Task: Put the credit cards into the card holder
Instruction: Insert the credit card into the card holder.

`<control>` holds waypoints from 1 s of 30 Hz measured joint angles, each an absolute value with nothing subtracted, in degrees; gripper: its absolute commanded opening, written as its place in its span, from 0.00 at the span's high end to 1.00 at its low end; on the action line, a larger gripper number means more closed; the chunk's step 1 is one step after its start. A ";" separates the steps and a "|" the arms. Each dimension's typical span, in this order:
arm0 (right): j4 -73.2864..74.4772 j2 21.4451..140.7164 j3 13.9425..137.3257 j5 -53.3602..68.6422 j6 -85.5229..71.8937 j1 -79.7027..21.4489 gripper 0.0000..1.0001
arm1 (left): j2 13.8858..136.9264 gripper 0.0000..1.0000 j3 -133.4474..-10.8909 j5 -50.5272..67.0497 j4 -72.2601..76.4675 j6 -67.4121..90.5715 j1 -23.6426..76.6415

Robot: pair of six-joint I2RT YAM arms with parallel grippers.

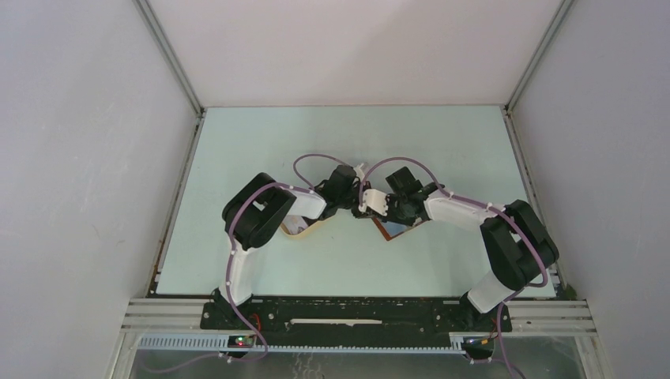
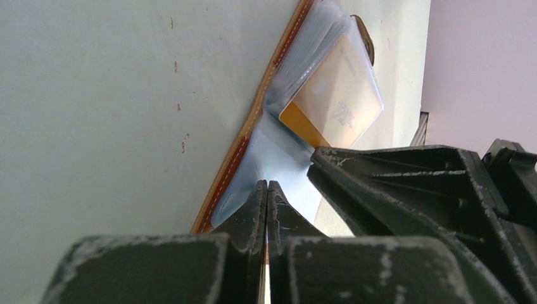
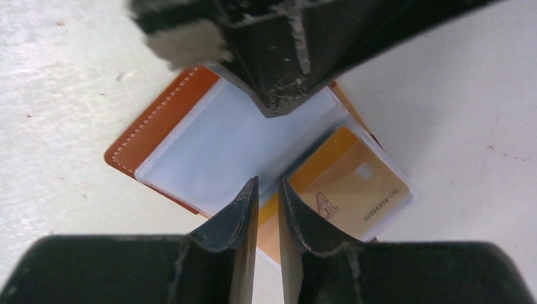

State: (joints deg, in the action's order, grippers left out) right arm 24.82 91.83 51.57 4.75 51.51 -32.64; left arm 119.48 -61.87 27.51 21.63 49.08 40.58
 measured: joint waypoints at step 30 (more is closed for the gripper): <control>26.00 93.91 53.65 8.12 45.74 -32.34 0.79 | 119.90 0.97 -62.26 28.47 21.78 48.45 40.42</control>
State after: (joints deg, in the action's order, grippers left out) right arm 26.00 93.91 53.65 8.12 45.74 -32.34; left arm 119.90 -62.26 28.47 21.78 48.45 40.42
